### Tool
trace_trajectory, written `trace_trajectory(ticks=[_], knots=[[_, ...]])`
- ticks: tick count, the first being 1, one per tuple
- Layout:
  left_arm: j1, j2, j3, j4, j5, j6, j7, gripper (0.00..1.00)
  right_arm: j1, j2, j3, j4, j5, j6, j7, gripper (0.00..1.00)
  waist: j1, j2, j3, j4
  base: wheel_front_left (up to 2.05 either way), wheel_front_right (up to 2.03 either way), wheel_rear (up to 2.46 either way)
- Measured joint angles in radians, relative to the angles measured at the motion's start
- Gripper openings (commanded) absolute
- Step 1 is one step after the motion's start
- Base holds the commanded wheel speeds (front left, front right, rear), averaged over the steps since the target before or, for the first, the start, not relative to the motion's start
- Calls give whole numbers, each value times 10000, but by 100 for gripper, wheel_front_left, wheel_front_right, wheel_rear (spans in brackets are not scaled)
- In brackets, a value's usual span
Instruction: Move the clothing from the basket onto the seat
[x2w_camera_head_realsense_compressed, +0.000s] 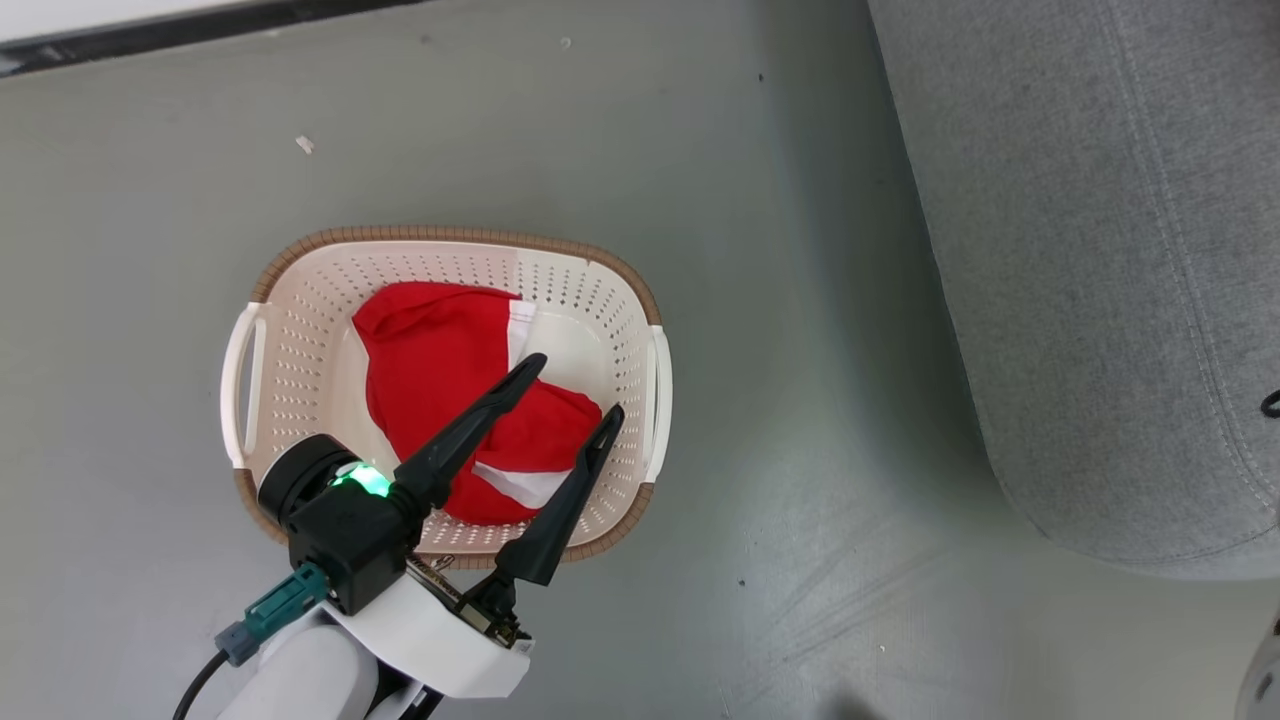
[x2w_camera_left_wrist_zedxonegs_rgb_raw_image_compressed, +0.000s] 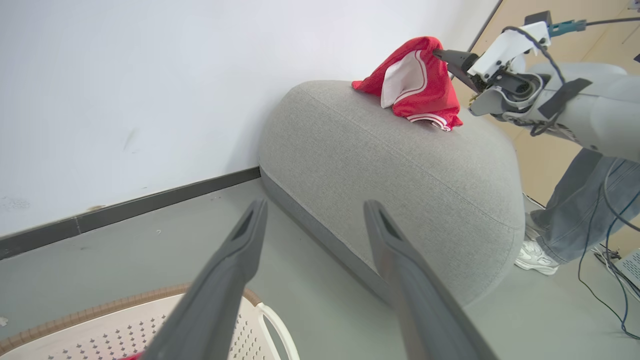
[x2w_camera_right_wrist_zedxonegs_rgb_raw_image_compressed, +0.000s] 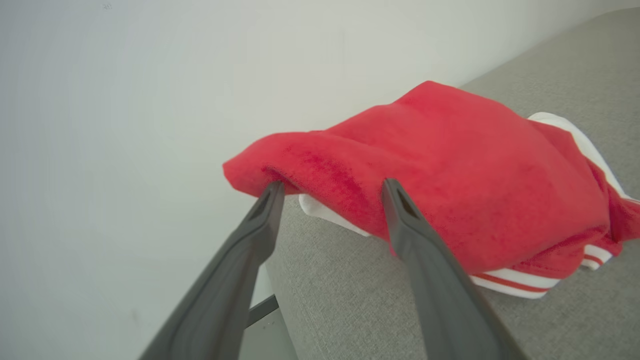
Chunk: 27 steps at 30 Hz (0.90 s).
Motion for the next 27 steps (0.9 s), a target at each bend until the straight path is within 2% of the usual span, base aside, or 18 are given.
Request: trace_trajectory(ticks=[7, 14, 27], knots=[[35, -245, 203, 453, -188, 13, -389, 100, 1108, 441, 1062, -644, 151, 0, -13, 100, 0, 0, -614, 121, 0, 0, 0], [270, -554, 284, 805, -364, 31, -569, 100, 1930, 499, 2215, -1051, 230, 0, -15, 100, 0, 0, -1294, 353, 0, 0, 0], [925, -742, 1001, 1503, -610, 405, -731, 100, 3205, 477, 3237, -1820, -368, 0, -15, 100, 0, 0, -2441, 924, 0, 0, 0]])
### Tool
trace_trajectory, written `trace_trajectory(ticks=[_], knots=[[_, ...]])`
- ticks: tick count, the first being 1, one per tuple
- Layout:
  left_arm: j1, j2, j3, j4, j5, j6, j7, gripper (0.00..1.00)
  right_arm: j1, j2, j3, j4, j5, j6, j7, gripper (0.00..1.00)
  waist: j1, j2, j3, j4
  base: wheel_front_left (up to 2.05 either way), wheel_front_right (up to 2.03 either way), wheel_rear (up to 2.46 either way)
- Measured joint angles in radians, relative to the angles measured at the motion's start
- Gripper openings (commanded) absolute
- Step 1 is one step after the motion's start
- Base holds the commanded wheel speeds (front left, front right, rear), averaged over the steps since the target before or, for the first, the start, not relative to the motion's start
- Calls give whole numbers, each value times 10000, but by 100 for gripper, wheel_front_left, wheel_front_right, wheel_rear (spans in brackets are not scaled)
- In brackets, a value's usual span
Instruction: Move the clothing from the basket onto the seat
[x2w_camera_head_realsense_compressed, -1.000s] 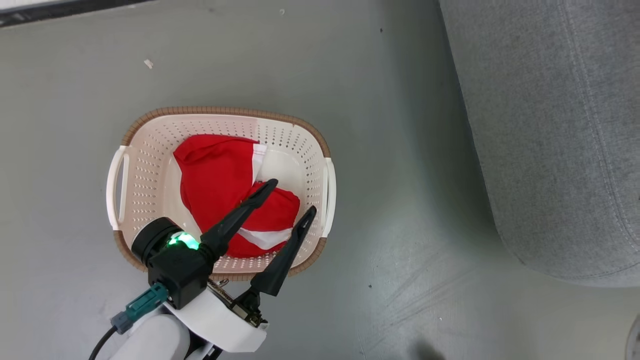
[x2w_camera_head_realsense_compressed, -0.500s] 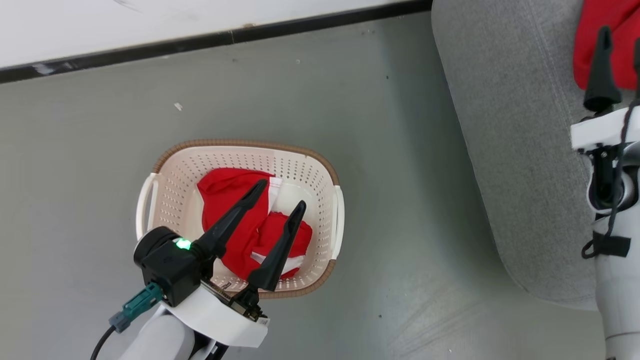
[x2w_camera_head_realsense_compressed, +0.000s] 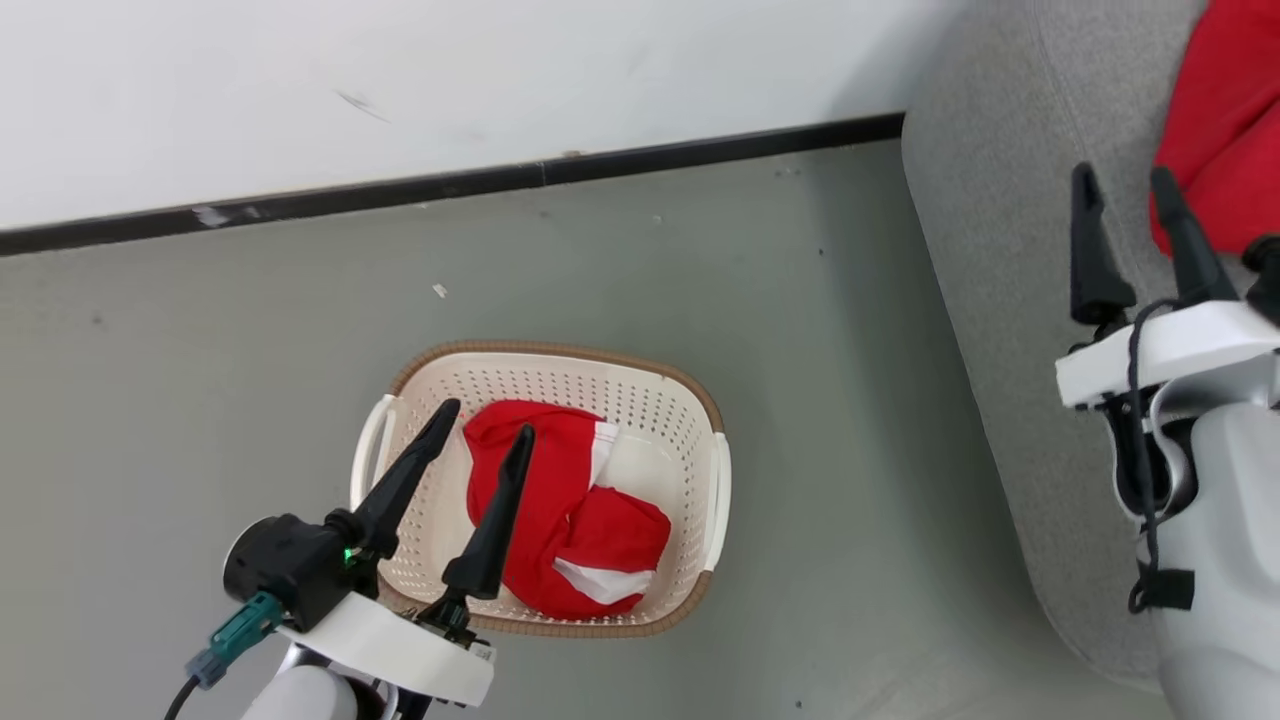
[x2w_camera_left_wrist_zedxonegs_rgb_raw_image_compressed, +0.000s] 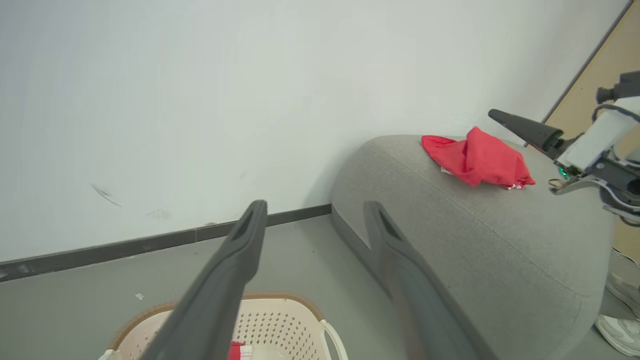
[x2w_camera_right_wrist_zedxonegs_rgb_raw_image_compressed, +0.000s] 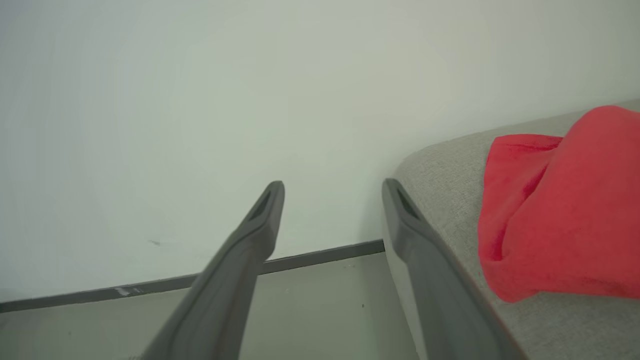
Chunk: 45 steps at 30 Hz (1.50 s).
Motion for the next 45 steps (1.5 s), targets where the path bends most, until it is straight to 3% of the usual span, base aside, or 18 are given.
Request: trace_trajectory(ticks=[9, 22, 45], knots=[[482, -77, 564, 405, -102, 224, -2, 100, 952, 40, 974, -190, -535, 0, 0, 100, 0, 0, -824, 485, 0, 0, 0], [1214, -328, 1089, 886, -263, 328, -4, 100, 2301, 134, 1601, -150, -623, 0, 0, 100, 0, 0, -1958, 1144, 0, 0, 0], [2373, -430, 1250, 1373, -255, 134, -4, 100, 4272, 238, 1379, -571, -506, 0, 0, 100, 0, 0, -3587, 1915, 0, 0, 0]])
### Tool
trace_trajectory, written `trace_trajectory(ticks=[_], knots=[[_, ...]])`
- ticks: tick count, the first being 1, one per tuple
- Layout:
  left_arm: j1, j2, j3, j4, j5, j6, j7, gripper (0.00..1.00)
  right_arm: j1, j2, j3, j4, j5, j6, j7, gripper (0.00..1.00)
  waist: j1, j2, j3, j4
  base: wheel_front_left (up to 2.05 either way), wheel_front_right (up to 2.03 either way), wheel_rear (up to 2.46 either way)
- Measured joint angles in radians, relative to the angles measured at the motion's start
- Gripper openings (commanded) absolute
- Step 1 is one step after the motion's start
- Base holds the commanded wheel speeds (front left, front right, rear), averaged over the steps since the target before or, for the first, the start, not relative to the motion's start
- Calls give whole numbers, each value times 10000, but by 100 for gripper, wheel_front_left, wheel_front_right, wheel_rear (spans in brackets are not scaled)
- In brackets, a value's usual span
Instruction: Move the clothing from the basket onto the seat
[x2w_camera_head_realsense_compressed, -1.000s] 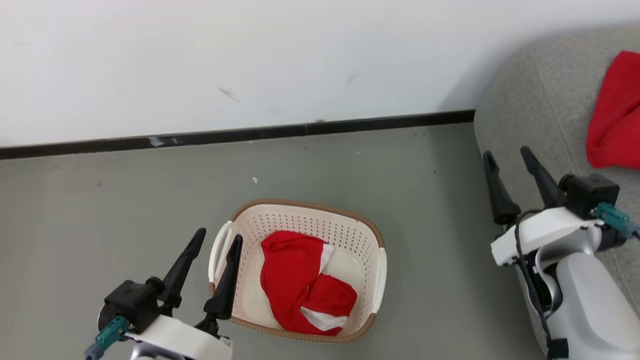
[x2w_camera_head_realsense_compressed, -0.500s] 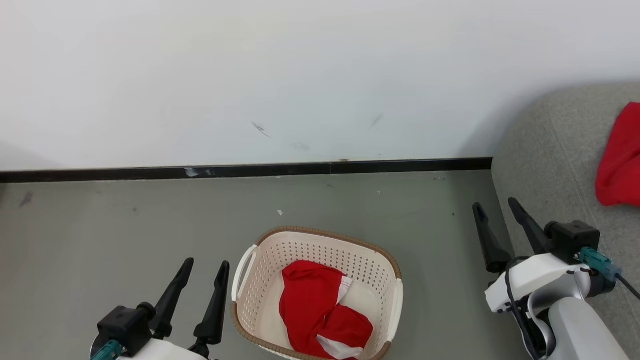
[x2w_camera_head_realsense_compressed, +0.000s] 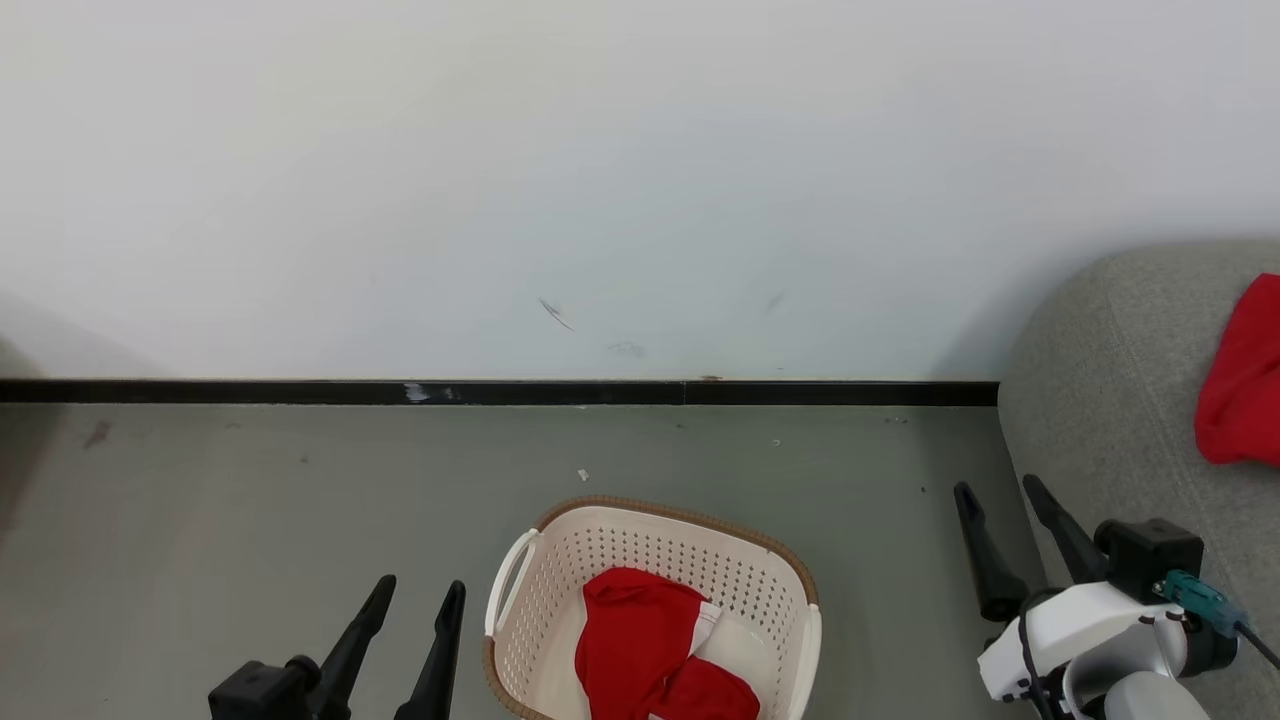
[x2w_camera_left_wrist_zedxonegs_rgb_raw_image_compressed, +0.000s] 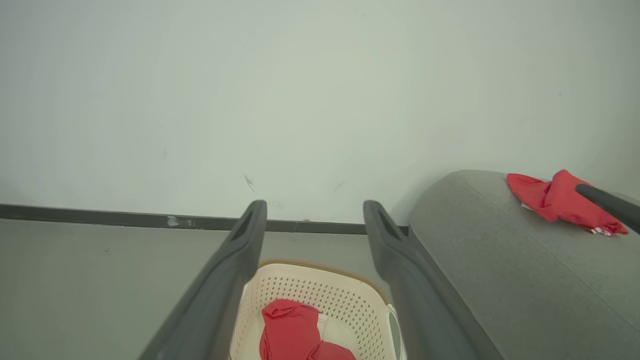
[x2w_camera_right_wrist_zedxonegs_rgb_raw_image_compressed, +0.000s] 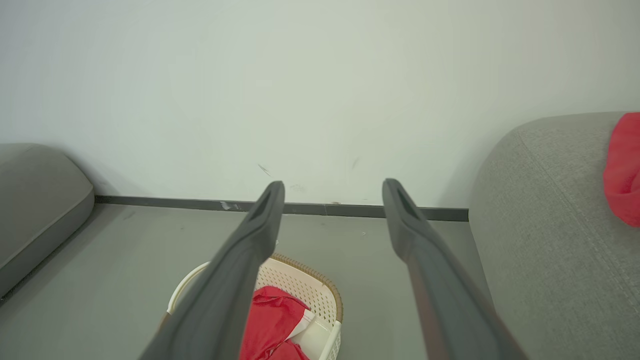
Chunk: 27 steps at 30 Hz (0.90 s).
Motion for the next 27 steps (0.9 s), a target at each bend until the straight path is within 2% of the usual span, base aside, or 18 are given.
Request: trace_trajectory(ticks=[13, 27], knots=[[244, -12, 48, -92, 36, -17, 0, 100, 317, 36, 138, -349, 159, 0, 0, 100, 0, 0, -53, -217, 0, 0, 0], [154, 79, -224, -291, 387, -180, 6, 100, 477, 36, 82, -779, 115, 0, 2, 100, 0, 0, 365, -460, 0, 0, 0]])
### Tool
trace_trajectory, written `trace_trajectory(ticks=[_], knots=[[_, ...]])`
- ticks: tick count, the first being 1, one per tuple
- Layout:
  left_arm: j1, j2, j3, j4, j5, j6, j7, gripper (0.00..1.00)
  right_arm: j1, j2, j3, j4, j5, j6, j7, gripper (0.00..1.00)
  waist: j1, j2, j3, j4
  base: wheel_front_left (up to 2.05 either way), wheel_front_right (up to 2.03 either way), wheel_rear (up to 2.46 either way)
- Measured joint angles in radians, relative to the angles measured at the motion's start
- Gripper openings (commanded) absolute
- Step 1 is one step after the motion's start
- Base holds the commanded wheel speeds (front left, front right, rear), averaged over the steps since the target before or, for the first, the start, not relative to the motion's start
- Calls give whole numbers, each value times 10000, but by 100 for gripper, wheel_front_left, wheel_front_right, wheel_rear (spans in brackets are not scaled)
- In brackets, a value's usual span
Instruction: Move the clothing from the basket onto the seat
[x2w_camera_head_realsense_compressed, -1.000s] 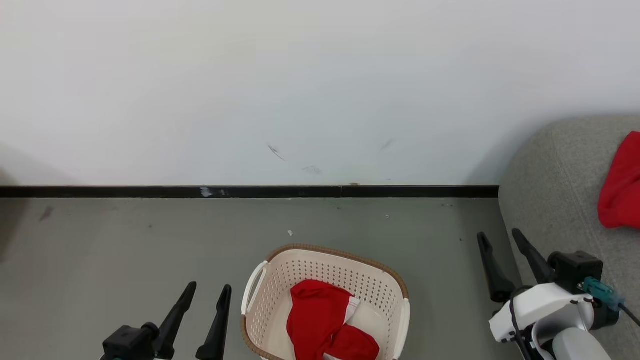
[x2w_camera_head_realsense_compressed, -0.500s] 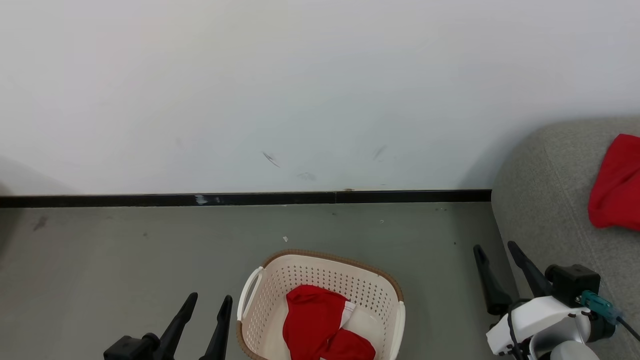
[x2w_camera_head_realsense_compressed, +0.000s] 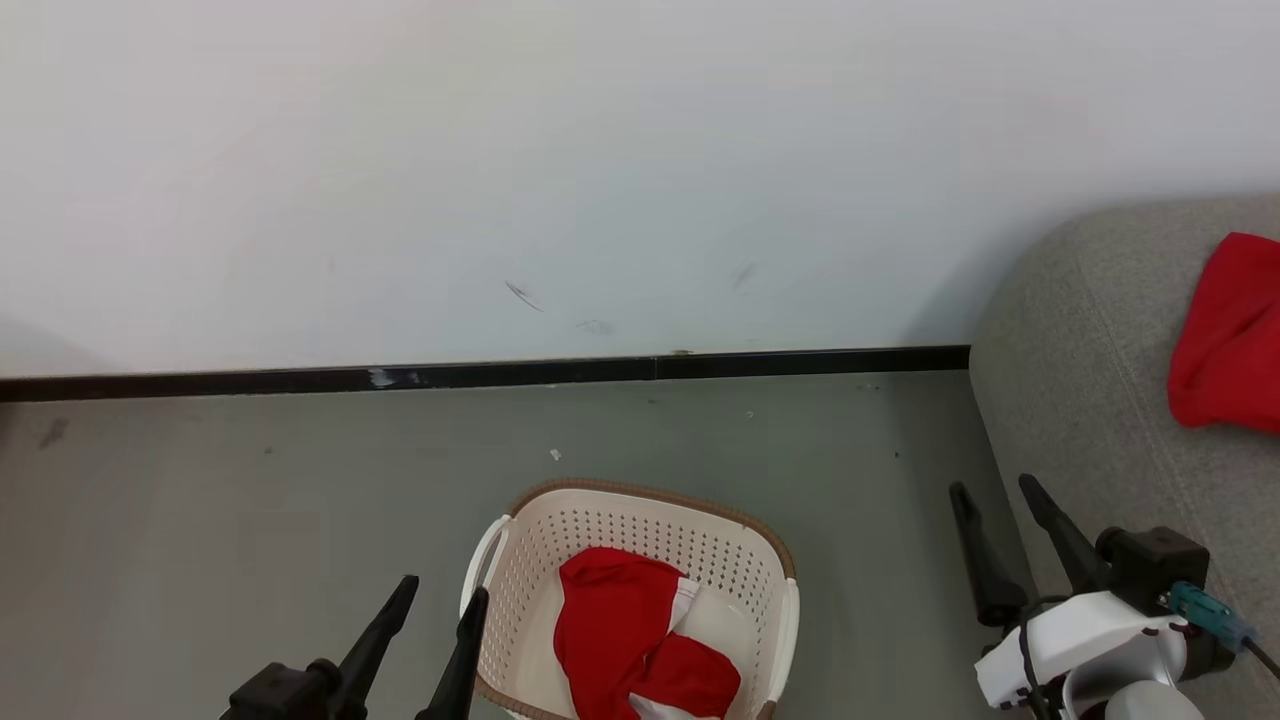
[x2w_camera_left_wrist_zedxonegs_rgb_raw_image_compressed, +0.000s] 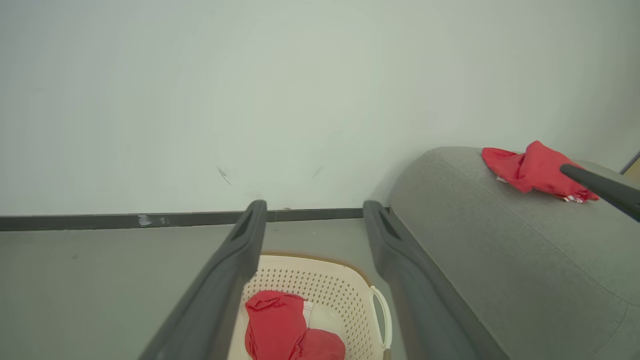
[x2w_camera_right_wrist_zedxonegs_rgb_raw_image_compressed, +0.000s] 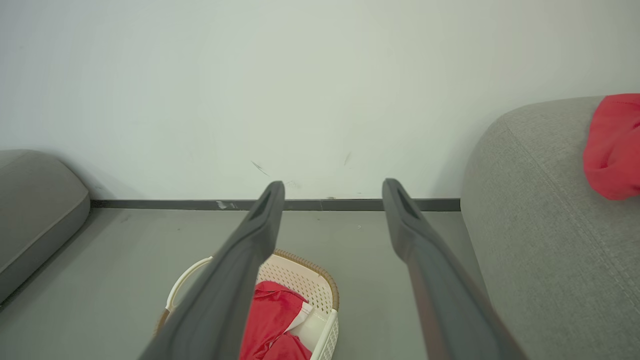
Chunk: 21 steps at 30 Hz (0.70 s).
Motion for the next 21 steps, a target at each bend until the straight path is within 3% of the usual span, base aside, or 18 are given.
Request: trace_trajectory(ticks=[21], knots=[[-1280, 6, -313, 222, 242, -38, 631, 100, -49, 0, 194, -1064, -153, 0, -2, 100, 0, 0, 1396, -338, 0, 0, 0]])
